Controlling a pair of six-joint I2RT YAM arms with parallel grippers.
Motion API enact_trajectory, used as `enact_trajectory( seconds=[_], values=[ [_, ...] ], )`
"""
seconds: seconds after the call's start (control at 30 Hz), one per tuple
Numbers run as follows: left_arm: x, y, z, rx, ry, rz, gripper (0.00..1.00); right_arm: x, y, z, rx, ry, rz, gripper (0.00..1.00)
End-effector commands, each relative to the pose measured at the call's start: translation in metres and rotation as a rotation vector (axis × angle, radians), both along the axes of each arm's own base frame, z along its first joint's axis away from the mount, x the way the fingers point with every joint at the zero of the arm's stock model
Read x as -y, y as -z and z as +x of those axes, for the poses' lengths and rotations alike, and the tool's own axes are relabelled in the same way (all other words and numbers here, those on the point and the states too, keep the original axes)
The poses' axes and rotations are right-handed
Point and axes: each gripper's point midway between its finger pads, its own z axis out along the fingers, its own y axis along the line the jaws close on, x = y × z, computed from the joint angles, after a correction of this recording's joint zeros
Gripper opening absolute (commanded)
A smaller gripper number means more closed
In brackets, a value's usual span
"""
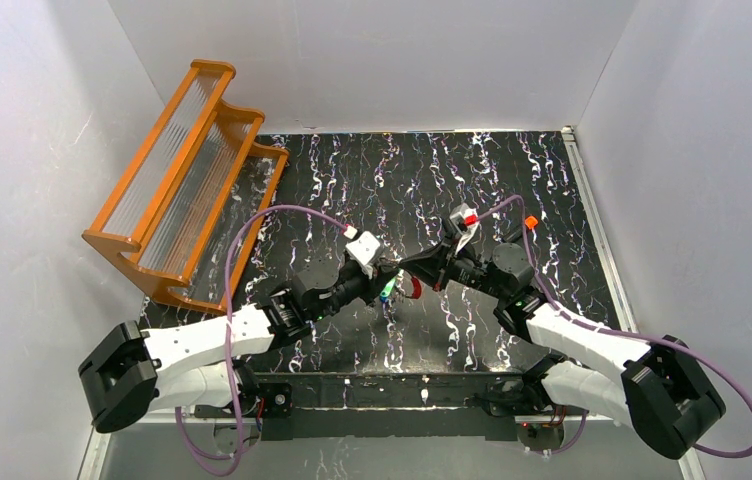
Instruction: Remove the keys from the keyring
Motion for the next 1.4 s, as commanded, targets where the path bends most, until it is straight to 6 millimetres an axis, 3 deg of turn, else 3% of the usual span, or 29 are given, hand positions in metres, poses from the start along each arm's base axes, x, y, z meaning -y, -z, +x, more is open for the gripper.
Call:
enact_trajectory(
  seconds=[0.0, 0.27, 0.4, 0.6, 0.9, 1.17, 1.37],
  values=[
    [0.003, 0.007, -0.003, -0.107, -0.06, -0.067, 0.0, 0.003, -0.047, 0.013, 0.133, 0.057, 0.149, 0.01],
    [-0.012, 0.0, 0.013, -0.035, -0.163, -0.092, 0.0, 0.005, -0.034, 0.01, 0.119, 0.058, 0.132, 0.03],
    [-0.02, -0.004, 0.017, 0.119, -0.118, 0.075, 0.0, 0.01, -0.027, 0.012, 0.117, 0.075, 0.029, 0.27],
    [-0.023, -0.01, 0.011, 0.289, 0.038, 0.312, 0.0, 0.018, -0.03, 0.008, 0.121, 0.071, -0.104, 0.4],
    [-0.013, -0.012, -0.014, 0.447, 0.317, 0.411, 0.0, 0.01, -0.021, -0.004, 0.067, -0.073, -0.261, 0.47],
    [-0.016, -0.012, -0.024, 0.462, 0.515, 0.444, 0.0, 0.002, -0.002, -0.018, 0.283, -0.292, -0.285, 0.51],
    [-0.015, -0.017, -0.024, 0.456, 0.553, 0.405, 0.0, -0.01, 0.009, -0.029, 0.325, -0.44, -0.251, 0.5]
  ],
)
